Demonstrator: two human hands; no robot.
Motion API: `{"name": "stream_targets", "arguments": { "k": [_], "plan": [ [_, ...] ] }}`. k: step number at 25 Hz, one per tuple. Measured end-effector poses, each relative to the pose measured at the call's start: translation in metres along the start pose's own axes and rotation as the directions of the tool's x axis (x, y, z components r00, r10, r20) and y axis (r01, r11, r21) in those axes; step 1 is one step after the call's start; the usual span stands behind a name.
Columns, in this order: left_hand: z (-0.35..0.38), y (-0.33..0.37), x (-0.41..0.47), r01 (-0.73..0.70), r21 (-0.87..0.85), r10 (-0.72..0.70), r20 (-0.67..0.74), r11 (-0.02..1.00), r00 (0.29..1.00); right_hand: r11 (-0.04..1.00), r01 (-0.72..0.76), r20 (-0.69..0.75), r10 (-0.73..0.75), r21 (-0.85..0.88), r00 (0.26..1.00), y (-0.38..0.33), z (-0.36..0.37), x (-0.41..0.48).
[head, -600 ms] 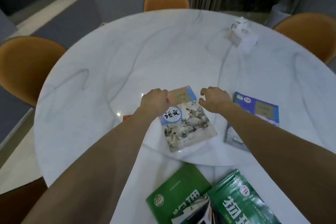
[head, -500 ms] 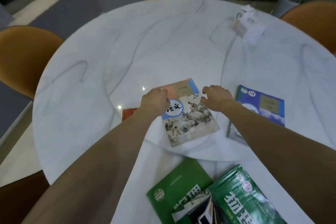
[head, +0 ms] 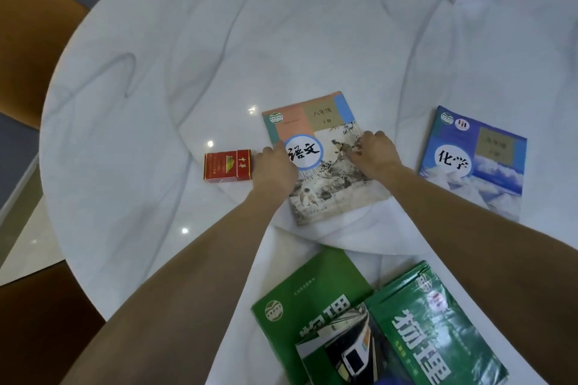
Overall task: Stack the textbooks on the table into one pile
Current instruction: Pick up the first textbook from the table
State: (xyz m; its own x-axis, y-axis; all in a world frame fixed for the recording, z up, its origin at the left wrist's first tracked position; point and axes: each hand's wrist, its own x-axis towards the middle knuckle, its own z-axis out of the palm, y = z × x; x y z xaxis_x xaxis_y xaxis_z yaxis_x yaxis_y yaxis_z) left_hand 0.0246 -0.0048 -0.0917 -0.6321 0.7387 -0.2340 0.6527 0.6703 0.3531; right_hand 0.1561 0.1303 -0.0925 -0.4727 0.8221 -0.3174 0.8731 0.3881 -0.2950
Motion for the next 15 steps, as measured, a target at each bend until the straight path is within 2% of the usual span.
{"name": "stream_targets", "arguments": {
  "k": [2,4,7,10,15],
  "plan": [
    [0.005,0.006,0.000,0.152,-0.245,-0.159,-0.006,0.957,0.987,0.992,-0.095,0.007,0.094,0.089,0.996,0.001,0.005,0.009],
    [0.007,0.009,0.004,0.309,-0.458,-0.320,0.056,0.833,0.946,0.967,-0.184,0.042,0.180,0.176,0.983,0.003,0.005,0.018],
    [0.010,0.006,0.014,0.432,-0.592,-0.417,0.172,0.680,0.892,0.899,-0.290,0.121,0.264,0.329,0.957,0.004,-0.001,0.023],
    [0.008,0.005,0.015,0.430,-0.650,-0.427,0.175,0.627,0.887,0.824,-0.360,0.193,0.305,0.437,0.933,0.008,-0.007,0.026],
    [-0.004,0.018,0.014,0.305,-0.722,-0.339,0.103,0.621,0.935,0.775,-0.351,0.175,0.305,0.525,0.936,0.018,-0.019,0.026]
  ]
}}
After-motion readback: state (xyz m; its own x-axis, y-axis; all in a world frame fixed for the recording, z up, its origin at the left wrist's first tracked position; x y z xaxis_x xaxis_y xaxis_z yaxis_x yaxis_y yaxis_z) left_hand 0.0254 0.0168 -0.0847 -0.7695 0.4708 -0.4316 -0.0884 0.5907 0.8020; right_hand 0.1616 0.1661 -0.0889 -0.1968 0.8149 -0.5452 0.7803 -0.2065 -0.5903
